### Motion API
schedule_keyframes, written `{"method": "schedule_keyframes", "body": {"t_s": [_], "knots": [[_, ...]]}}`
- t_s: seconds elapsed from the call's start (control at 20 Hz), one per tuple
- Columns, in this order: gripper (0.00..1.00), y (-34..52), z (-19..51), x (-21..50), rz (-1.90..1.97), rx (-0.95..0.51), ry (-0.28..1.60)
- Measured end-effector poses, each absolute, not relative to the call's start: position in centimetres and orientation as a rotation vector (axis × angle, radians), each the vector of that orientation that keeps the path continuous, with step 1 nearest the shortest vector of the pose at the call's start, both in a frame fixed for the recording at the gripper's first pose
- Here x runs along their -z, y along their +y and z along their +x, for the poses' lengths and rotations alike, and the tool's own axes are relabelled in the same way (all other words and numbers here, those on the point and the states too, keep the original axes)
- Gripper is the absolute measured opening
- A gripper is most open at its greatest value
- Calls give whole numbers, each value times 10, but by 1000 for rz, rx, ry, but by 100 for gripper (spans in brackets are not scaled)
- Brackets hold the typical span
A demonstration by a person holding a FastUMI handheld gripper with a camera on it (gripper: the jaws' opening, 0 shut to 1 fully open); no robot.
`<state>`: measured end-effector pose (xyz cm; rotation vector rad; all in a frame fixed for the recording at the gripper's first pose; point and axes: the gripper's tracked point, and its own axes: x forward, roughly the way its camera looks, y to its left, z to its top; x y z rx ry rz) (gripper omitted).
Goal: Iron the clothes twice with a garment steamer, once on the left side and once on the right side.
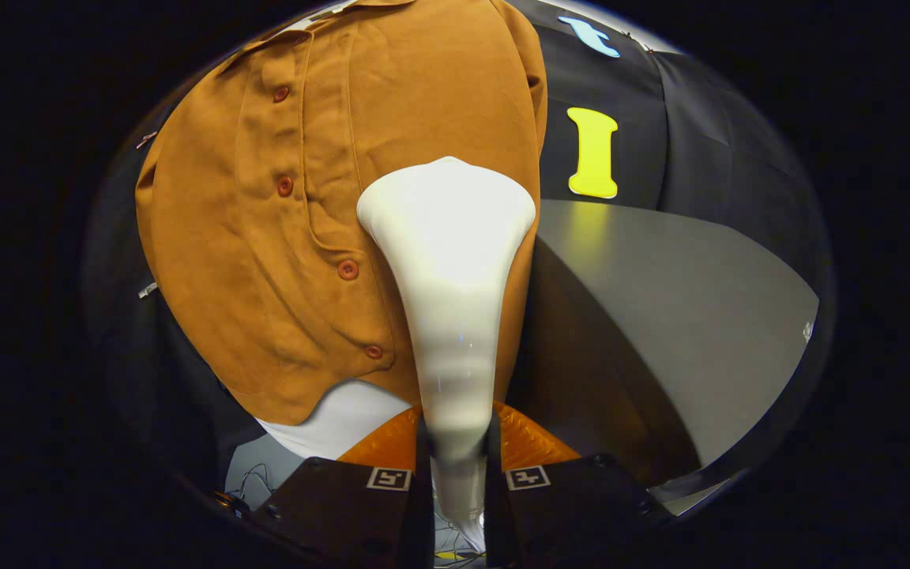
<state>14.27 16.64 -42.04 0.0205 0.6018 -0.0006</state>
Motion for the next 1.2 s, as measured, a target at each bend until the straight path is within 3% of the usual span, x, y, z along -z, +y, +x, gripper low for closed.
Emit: {"method": "schedule_keyframes", "body": {"t_s": [0.35, 0.55, 1.2], "knots": [[28, 175, 111, 490, -2, 6, 733], [29, 174, 87, 489, -4, 16, 732], [29, 171, 48, 326, 14, 5, 466]]}}
